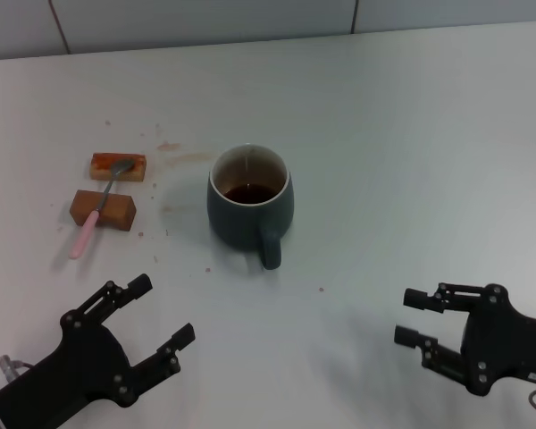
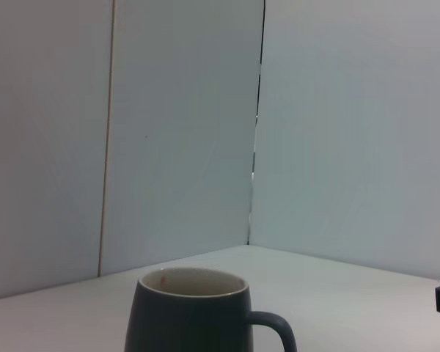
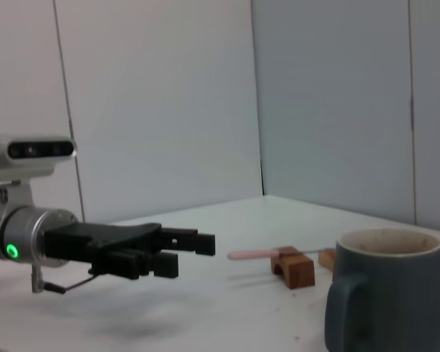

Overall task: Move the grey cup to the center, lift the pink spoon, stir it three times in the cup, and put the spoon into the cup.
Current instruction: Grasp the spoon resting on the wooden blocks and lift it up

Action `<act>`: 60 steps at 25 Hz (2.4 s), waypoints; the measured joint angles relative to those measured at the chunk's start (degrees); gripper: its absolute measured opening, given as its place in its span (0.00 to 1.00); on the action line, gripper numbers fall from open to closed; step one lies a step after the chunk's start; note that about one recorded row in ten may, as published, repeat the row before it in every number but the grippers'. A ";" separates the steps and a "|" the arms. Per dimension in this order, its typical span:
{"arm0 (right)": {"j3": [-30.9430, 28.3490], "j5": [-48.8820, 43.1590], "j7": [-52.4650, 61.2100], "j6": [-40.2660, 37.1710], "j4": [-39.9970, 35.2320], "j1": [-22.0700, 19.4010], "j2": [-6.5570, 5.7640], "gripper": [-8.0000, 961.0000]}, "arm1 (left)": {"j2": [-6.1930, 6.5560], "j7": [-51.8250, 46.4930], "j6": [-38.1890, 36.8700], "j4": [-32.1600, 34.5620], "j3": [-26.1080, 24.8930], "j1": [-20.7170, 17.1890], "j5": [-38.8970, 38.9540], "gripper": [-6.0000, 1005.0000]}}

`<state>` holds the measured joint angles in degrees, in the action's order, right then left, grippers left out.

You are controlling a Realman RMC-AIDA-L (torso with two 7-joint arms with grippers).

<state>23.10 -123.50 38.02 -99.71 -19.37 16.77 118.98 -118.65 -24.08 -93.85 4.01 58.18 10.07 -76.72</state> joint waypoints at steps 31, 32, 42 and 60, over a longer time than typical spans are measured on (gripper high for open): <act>1.55 -3.05 -2.65 1.64 0.66 1.04 0.12 0.73 | -0.01 -3.17 -2.92 -5.36 -10.51 -0.78 0.09 0.79; 1.57 -3.06 -2.59 1.65 0.66 1.07 0.12 0.73 | 0.07 -4.79 -3.88 -6.17 -12.21 -0.71 0.09 0.79; 1.60 -3.10 -2.18 1.62 0.33 1.24 0.02 0.73 | 0.52 -44.62 -8.21 -5.00 -25.69 -0.46 0.08 0.80; 1.60 -3.79 -1.98 1.39 0.20 1.71 -0.13 0.73 | 0.57 -78.17 5.92 -3.63 -27.63 -1.36 -0.28 0.79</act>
<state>24.70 -127.29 36.04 -98.32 -19.17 18.48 118.85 -118.08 -102.25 -87.93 0.38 30.55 8.71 -77.00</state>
